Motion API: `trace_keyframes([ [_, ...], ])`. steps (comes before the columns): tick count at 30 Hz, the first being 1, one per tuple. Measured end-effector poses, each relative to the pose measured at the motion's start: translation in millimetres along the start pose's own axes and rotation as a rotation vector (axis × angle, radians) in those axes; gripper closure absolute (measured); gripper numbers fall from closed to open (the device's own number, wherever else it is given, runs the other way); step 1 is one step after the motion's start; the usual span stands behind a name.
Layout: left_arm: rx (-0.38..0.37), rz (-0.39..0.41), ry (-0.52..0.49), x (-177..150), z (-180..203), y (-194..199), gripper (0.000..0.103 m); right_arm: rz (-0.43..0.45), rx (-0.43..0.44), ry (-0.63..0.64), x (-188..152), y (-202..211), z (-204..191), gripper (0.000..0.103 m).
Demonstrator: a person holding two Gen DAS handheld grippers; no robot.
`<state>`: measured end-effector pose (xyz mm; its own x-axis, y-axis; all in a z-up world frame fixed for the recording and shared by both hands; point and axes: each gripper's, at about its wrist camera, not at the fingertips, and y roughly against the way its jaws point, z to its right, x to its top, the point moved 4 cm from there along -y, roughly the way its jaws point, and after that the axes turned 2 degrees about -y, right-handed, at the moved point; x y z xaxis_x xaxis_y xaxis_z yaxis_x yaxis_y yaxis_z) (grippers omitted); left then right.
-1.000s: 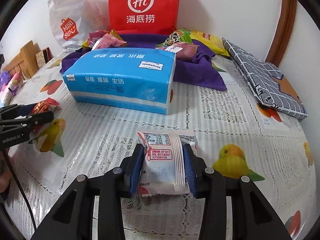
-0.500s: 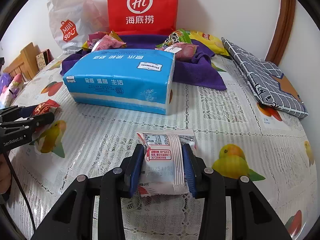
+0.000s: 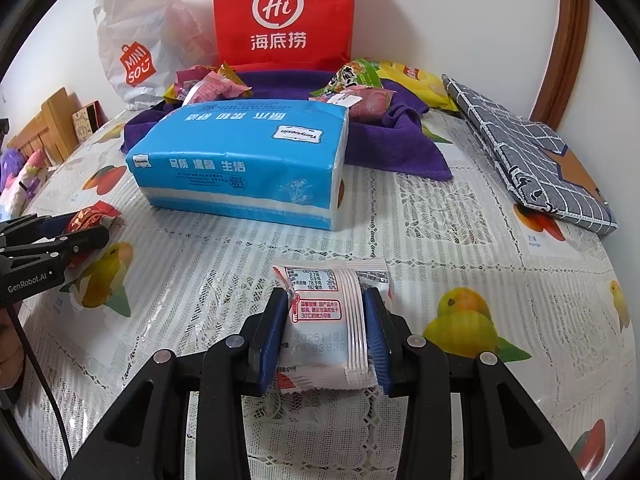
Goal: Organize snacks
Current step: 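Carry the white packet with the right tool while the left carries the red packet toward the towel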
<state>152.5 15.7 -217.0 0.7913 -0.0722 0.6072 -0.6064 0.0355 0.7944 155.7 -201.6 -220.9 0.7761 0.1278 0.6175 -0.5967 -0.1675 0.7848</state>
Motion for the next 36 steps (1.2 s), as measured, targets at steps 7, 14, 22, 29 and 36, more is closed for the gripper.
trace_keyframes([
  [7,-0.029,-0.01,0.019,-0.4,-4.1,3.2,0.066,0.018,0.035,-0.023,0.8,5.3,2.9,0.067],
  [14,-0.039,0.006,0.036,-4.4,-9.8,36.7,0.066,0.056,0.071,-0.028,-1.6,38.0,-7.3,0.068],
  [22,-0.093,0.05,0.039,0.8,-5.7,84.8,0.066,0.172,0.067,-0.009,11.2,100.6,-24.1,0.068],
  [29,-0.108,0.09,0.004,10.6,5.8,119.9,0.066,0.214,0.072,-0.013,21.9,128.1,-34.3,0.068],
  [36,-0.1,0.115,-0.016,30.9,10.8,138.2,0.066,0.202,0.079,-0.021,33.5,131.7,-36.8,0.068],
])
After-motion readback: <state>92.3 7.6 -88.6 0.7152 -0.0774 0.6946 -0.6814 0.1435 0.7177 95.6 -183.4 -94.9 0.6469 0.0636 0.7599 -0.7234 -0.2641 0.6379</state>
